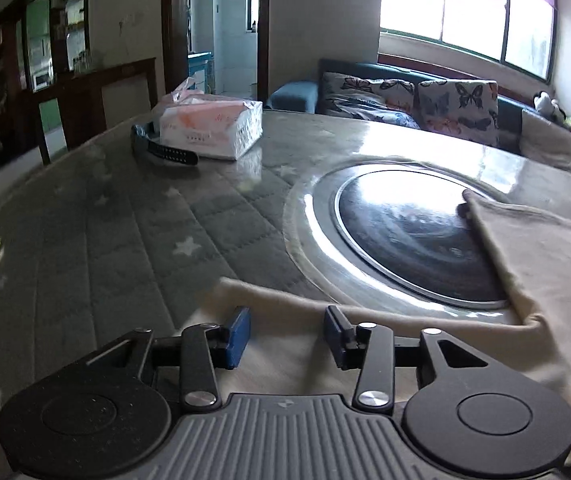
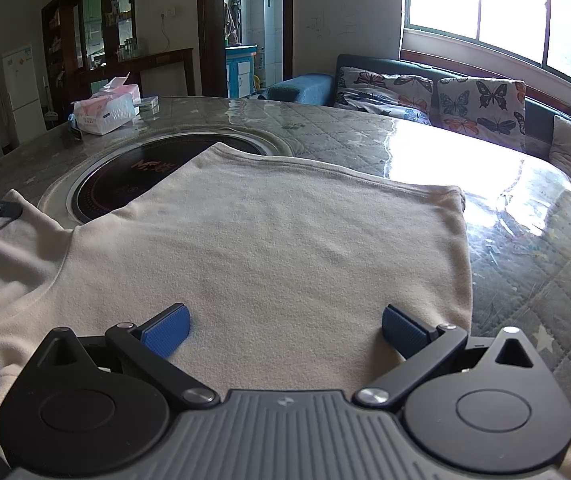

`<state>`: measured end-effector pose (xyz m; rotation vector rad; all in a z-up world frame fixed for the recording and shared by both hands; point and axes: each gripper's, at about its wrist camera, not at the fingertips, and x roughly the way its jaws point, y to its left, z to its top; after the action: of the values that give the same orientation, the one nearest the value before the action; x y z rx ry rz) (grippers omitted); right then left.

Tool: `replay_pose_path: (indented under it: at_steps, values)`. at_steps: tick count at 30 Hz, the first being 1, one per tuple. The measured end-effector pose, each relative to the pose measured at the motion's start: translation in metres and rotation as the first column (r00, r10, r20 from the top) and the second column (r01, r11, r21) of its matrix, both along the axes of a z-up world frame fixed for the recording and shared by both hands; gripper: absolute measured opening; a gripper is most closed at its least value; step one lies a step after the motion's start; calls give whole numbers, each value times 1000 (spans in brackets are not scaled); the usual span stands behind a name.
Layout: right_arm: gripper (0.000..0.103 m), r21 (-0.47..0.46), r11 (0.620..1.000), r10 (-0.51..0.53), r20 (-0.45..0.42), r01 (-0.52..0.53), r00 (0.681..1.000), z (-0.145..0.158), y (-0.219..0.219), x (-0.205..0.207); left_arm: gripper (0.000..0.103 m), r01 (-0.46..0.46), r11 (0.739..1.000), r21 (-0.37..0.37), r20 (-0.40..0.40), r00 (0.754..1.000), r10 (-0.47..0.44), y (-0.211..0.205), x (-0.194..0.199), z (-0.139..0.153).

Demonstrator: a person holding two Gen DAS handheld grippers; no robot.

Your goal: Fold clothes

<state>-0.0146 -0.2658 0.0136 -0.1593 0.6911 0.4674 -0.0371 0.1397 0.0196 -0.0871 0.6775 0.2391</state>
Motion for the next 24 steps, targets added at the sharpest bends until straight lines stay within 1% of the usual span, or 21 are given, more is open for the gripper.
replay_pose_path:
  at_steps: [1,2,4,5,6,8,11,12,13,16,19,21,22,24]
  values:
    - [103,0,1000,0,0,0,1000,0,0,0,48,6,1000,13,0,1000,-6,2,2,0]
    - [103,0,1000,0,0,0,1000,0,0,0,52,12,1000,25,1,1000,-12,3,5,-1]
    - [103,0,1000,0,0,0,1000,0,0,0,57,22,999,43,0,1000,-22,7,10,-1]
    - [103,0,1000,0,0,0,1000,0,0,0,61,24,998,49,-1,1000,-24,9,12,-1]
    - [103,1,1000,0,-1,0,1000,0,0,0,71,23,998,62,-1,1000,-23,11,13,-2]
    - [103,1,1000,0,-1,0,1000,0,0,0,85,-3,996,85,5,1000,3,17,13,-5]
    - [103,1,1000,0,-1,0,1000,0,0,0,85,-49,998,41,0,999,49,25,8,-4]
    - [103,0,1000,0,-1,0,1000,0,0,0,83,-52,998,41,3,999,52,23,6,-1]
    - [103,0,1000,0,0,0,1000,0,0,0,83,-53,998,40,6,999,53,20,4,2]
    - [103,0,1000,0,-1,0,1000,0,0,0,84,7,1000,16,41,999,-7,-1,-5,17]
    - [103,-2,1000,0,0,0,1000,0,1,0,84,105,993,-51,86,991,-100,-30,-13,31]
    - [103,-5,1000,-1,0,1,1000,1,2,-1,85,189,978,-91,121,977,-177,-54,-16,38]
    - [103,-6,1000,-1,0,1,1000,1,2,-1,85,237,966,-107,132,966,-222,-68,-17,39]
    - [103,-10,1000,0,-5,0,1000,2,2,0,85,324,939,-116,140,941,-308,-93,-18,39]
